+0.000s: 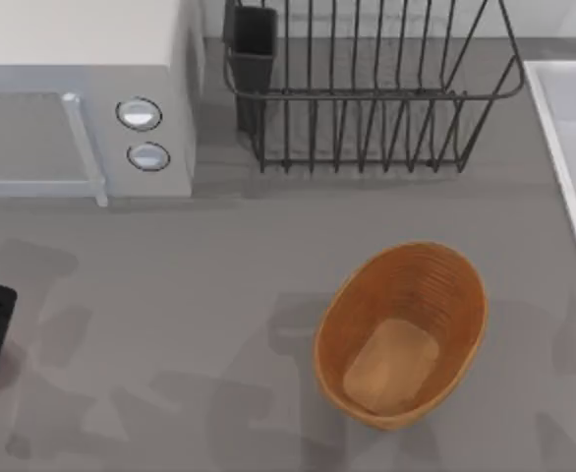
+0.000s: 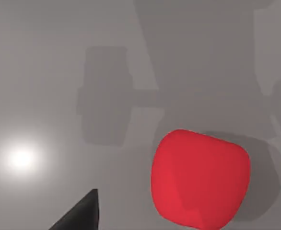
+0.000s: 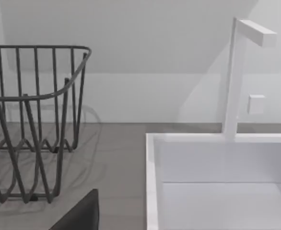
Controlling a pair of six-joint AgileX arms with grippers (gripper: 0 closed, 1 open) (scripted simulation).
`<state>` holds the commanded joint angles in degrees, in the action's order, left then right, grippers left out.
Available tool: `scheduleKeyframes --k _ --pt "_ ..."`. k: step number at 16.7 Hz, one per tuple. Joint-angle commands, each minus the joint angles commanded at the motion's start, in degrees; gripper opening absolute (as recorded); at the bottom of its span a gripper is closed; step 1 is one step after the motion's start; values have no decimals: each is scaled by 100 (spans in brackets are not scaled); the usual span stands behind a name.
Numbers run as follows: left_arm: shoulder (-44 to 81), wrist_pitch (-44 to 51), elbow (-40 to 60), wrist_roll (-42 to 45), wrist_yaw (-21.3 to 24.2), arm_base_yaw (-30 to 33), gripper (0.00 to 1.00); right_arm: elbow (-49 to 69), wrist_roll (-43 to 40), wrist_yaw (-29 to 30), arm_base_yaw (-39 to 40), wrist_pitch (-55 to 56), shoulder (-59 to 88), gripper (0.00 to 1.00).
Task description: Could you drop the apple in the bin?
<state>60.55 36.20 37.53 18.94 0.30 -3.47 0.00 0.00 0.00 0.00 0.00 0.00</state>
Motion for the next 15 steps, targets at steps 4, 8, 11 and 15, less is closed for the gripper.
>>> scheduleKeyframes --k 4,8,11,15 --pt "1765 1079 1117 564 7 -105 100 0 0 0 0 0 0 100" --pt "2958 1777 1930 955 10 -177 100 0 0 0 0 0 0 100" --pt "3319 1989 2201 1079 10 -200 100 0 0 0 0 0 0 100" --pt "3330 1996 2210 1083 10 -201 100 0 0 0 0 0 0 100"
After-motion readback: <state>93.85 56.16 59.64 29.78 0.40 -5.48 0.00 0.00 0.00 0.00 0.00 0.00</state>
